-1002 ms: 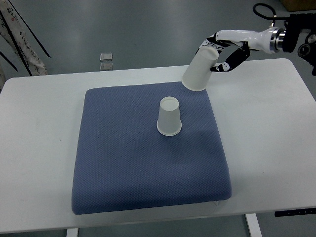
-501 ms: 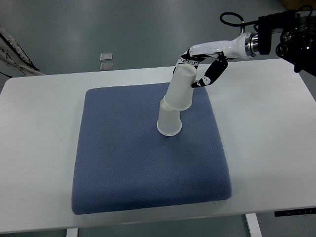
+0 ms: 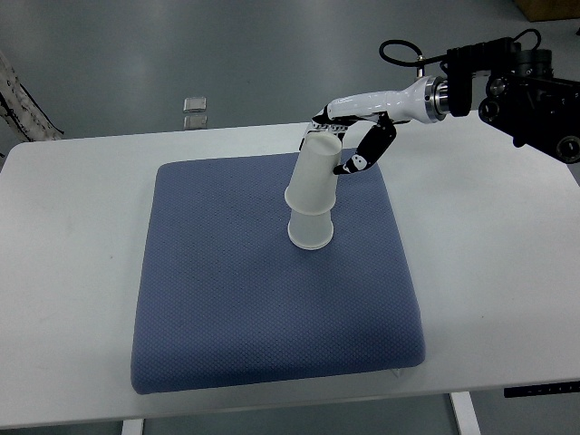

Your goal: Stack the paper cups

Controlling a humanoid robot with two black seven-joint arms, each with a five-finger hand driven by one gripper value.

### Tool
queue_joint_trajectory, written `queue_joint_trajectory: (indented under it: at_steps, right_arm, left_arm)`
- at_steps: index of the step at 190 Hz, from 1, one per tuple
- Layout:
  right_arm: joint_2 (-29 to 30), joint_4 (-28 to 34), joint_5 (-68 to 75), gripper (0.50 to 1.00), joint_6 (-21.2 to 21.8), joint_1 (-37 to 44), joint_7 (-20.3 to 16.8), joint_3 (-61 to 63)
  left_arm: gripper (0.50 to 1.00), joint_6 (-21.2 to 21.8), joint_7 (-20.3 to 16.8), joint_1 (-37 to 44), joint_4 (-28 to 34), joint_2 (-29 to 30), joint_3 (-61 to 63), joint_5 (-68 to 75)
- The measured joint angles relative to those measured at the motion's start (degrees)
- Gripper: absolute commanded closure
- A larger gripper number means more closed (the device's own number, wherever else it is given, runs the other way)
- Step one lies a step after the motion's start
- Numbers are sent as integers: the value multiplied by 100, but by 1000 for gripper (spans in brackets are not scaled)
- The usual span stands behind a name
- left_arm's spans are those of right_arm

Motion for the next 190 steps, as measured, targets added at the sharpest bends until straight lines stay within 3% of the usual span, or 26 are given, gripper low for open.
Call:
queue_joint_trajectory:
  at_steps: [12,85,112,125,157,190]
  right_arm:
    - [10,-3,-2,585,-41,-1,0,-26]
    - [-129,-228,247,585,-108,-37,25,144]
    - [3,-752,1211,585,-477,-498,-26,480]
    - [207,-1076,1983,585,-629,-761,-281,549]
    - [693,-1525,4479,583,-1244,-1284,-1464,630]
    - [970,-1576,6318,581,-1732,-1615,-1698,657]
  left_arm:
    - [500,0,0,0,0,0,0,0]
    - [500,0,0,1,0,0,0,0]
    - [500,0,0,1,0,0,0,0]
    - [500,0,0,0,0,0,0,0]
    - [500,0,0,0,0,0,0,0]
    - [500,0,0,0,0,0,0,0]
